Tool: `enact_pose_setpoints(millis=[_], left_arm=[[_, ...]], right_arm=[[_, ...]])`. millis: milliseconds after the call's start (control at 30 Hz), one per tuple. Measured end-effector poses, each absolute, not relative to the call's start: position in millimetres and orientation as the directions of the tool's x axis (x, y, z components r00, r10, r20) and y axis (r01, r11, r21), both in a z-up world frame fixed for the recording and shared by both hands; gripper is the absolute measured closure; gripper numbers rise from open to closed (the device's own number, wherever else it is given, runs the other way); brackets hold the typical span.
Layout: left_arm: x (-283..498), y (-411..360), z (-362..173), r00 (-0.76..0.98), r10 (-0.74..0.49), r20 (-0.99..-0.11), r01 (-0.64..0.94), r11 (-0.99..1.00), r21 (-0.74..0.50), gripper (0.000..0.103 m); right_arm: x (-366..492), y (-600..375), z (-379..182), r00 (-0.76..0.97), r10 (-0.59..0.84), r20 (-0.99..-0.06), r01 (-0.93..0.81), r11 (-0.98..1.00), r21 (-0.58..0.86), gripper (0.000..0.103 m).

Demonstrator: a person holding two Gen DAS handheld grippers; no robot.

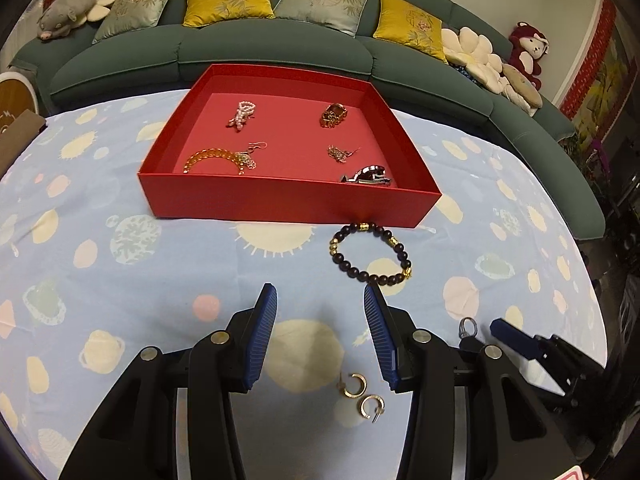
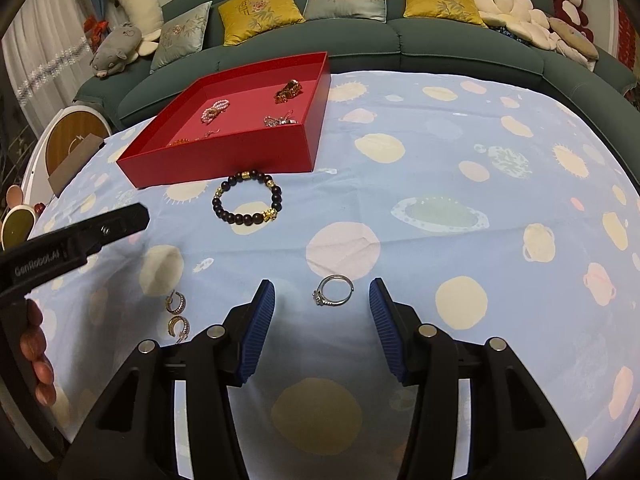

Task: Organize jewelry
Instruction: 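Grasp the silver ring with the right gripper, then grasp the black bead bracelet with the left gripper while the right gripper holds the ring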

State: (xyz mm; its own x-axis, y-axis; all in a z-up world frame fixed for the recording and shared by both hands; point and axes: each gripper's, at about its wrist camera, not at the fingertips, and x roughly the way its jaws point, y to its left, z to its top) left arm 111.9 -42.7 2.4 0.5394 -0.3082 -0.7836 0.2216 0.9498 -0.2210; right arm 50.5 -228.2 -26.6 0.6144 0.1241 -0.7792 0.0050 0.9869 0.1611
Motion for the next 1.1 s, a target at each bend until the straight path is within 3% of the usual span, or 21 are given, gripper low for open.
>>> enact_pose_setpoints(millis=[233,333,1000,1100], left_arm=[[123,-48,-5,0.543,-0.291,-0.788,0.201,0.956,-0.215,0.059],[124,-51,-7,0.542,-0.288,-0.789,0.209,0.956,-0.205,0.059],[156,-98,-32,0.532,-0.277,-0.800,0.244,0.955,-0.168,0.053],[152,-100,-33,0.562,-0.249,-0.789,0.259,0.959,-0.118,0.069]], right_arm=[[59,-225,-40,0.606,0.104,-0.789,-0.008,0.992,0.125,0.068],[60,-227,-40,0.608,0.094,-0.788,-0.004,0.993,0.116,0.080],[49,-245,-28,0.629,0.126,-0.767,0.008,0.986,0.168,0.080],[49,-246,-27,0.632,0.128,-0.764,0.008,0.985,0.172,0.080]])
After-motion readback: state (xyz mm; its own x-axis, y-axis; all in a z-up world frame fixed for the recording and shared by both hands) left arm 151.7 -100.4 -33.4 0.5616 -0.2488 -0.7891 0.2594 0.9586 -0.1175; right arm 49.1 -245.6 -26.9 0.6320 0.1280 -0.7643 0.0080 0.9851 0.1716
